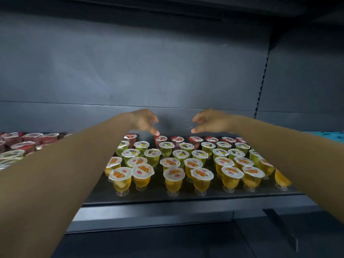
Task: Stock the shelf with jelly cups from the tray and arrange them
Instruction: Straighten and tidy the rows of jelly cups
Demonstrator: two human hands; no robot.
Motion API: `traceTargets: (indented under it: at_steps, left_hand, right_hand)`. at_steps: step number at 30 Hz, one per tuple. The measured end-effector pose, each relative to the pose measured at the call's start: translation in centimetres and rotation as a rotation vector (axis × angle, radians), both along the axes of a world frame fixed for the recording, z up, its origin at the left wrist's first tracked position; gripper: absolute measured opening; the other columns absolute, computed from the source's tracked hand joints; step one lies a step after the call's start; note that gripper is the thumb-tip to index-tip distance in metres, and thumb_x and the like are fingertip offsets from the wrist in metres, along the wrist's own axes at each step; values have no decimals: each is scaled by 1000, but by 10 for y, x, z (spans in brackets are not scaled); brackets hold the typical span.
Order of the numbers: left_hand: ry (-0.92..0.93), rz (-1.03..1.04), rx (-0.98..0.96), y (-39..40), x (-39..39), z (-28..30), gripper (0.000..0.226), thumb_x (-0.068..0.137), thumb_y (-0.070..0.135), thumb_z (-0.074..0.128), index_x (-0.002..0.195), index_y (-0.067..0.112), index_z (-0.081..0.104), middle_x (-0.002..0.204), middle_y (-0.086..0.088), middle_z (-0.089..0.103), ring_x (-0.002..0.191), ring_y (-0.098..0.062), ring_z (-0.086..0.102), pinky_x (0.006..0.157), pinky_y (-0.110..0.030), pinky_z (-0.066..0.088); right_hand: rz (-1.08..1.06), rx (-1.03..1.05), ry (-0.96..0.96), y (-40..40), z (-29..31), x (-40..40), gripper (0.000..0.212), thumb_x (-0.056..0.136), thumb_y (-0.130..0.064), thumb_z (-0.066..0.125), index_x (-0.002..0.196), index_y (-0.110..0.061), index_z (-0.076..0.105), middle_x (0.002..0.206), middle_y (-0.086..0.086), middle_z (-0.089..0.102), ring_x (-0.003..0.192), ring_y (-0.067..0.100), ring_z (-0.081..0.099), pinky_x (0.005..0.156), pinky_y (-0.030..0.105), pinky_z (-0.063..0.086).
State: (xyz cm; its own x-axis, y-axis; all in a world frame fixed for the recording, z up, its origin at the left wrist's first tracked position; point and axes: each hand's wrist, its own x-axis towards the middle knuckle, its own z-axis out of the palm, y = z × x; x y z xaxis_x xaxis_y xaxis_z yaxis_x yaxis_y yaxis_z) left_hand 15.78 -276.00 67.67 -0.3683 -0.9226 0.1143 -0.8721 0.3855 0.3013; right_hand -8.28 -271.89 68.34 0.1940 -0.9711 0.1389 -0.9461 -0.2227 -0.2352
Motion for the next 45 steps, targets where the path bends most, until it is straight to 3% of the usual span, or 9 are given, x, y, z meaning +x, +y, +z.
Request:
traceTargets:
  at_steps: [4, 8, 13, 26, 35, 45]
  left_hand:
    - [178, 66, 102, -67, -14, -13, 62, 76, 16, 77, 132, 15, 51, 136, -6, 52, 125, -23, 48, 105, -33, 34]
    - [53, 126, 166, -117, -25, -25, 63, 74, 13, 79, 130, 20, 53, 133, -2, 55, 123, -21, 50, 108, -40, 37]
    - [-76, 133, 247, -148, -30, -36, 64, 78, 13, 74, 135, 23, 48, 138, 4, 51, 129, -19, 46, 109, -39, 34]
    - [-113, 0, 345, -171, -32, -55, 54, 78, 5, 73, 128, 20, 57, 129, 4, 59, 123, -13, 51, 105, -33, 36]
    - [-84, -65, 367, -182, -35, -59, 54, 79, 2, 71, 128, 19, 57, 130, 3, 59, 122, -15, 51, 94, -24, 37]
    - [-189, -102, 385, -189, -30, -56, 47, 82, 8, 69, 127, 18, 58, 126, 1, 61, 120, -18, 52, 97, -28, 38]
  right_hand:
    - [94, 92, -91, -70, -14, -12, 54, 88, -39, 64, 136, -19, 48, 140, 0, 49, 127, 19, 47, 105, 32, 34]
    - [176, 167, -60, -136, -33, -14, 57, 85, -35, 68, 136, -18, 49, 138, 2, 51, 124, 19, 50, 105, 31, 38]
    - [250, 219, -64, -180, -52, -9, 64, 82, -32, 72, 138, -15, 46, 140, 4, 50, 125, 20, 50, 104, 32, 39]
    - [264, 243, -40, -196, -69, -12, 63, 79, -25, 76, 135, -11, 50, 132, 3, 57, 115, 16, 57, 94, 25, 45]
    - [244, 242, -52, -201, -74, -8, 63, 78, -18, 77, 135, -9, 50, 133, 4, 57, 117, 17, 56, 99, 30, 46]
    - [259, 337, 7, -207, -68, -1, 64, 80, -16, 74, 138, -15, 47, 136, 0, 55, 119, 16, 54, 102, 32, 44]
